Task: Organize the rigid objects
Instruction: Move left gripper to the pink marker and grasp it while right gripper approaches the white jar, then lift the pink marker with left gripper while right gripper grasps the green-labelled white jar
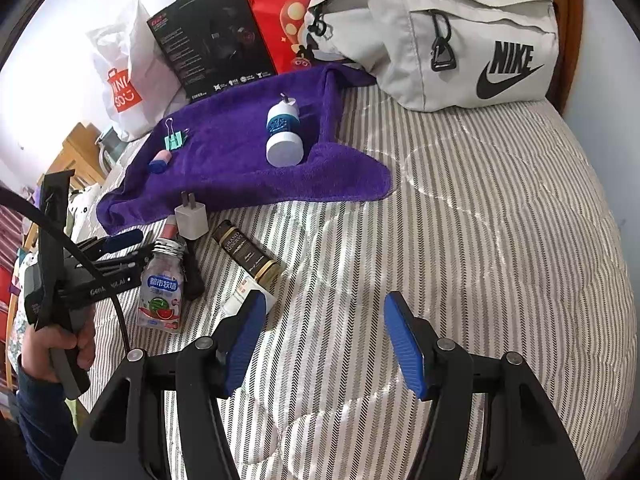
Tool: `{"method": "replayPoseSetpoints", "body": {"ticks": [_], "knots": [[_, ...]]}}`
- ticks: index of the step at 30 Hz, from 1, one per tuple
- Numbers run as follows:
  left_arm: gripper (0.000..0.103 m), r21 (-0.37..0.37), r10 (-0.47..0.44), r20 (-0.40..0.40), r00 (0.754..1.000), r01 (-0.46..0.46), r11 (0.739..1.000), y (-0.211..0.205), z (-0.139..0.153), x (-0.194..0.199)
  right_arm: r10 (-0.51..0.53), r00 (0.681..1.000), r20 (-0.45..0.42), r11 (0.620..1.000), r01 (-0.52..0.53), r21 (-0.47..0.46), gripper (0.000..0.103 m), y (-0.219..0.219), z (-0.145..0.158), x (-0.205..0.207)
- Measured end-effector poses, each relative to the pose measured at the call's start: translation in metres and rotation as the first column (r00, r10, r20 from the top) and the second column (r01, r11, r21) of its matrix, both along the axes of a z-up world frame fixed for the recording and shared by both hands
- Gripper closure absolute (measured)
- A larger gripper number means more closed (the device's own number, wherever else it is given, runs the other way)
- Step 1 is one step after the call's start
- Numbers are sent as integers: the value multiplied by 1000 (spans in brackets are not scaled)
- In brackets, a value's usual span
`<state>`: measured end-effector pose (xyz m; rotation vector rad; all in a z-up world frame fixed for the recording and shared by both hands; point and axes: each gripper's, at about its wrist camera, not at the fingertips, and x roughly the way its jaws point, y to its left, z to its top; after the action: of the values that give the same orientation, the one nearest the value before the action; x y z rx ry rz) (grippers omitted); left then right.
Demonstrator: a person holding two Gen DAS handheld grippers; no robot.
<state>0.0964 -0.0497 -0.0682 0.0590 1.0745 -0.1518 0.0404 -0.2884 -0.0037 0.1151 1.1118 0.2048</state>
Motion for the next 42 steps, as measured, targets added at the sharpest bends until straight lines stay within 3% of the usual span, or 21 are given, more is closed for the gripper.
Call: {"method": "replayPoseSetpoints", "body": {"ticks": [2, 4, 8, 13, 15, 18, 27, 34, 37, 42], "knots": [[35, 12, 19, 5, 1000, -19, 1000, 5, -1, -3, 8, 1000, -3, 1000, -8, -5, 42, 3, -2, 1], [35, 81, 27, 12, 1000, -28, 996, 8, -3, -6, 17, 1000, -6, 1000, -17, -9, 42, 6, -3, 1], [39, 52, 10, 24, 1000, -11, 999, 11, -2, -7, 28, 1000, -6, 1000, -28, -11, 42, 11, -4, 3], [60, 39, -53, 46, 998, 51, 998, 0, -1, -5, 40, 999, -8, 999, -40, -19, 42, 17, -6, 5], [74, 32, -83, 56, 995, 81, 996, -5, 0, -6, 46, 999, -7, 999, -46, -21, 42, 19, -6, 6], [87, 20, -106, 61, 993, 105, 994, -8, 1, -9, 51, 999, -12, 998, -52, -23, 42, 21, -9, 9], [87, -16, -104, 54, 993, 105, 994, 2, 1, -13, 112, 993, -24, 993, -113, -20, 42, 45, -13, 7], [87, -33, -108, 59, 992, 110, 993, 5, 1, -13, 111, 992, -63, 993, -114, -35, 43, 66, -38, 12], [87, -53, -105, 60, 993, 108, 993, 8, 1, -13, 136, 989, -61, 985, -142, -102, 44, 70, -39, 8], [87, -71, -104, 66, 992, 108, 992, 10, 0, -14, 83, 994, -68, 985, -92, -148, 44, 48, -34, 6]]}}
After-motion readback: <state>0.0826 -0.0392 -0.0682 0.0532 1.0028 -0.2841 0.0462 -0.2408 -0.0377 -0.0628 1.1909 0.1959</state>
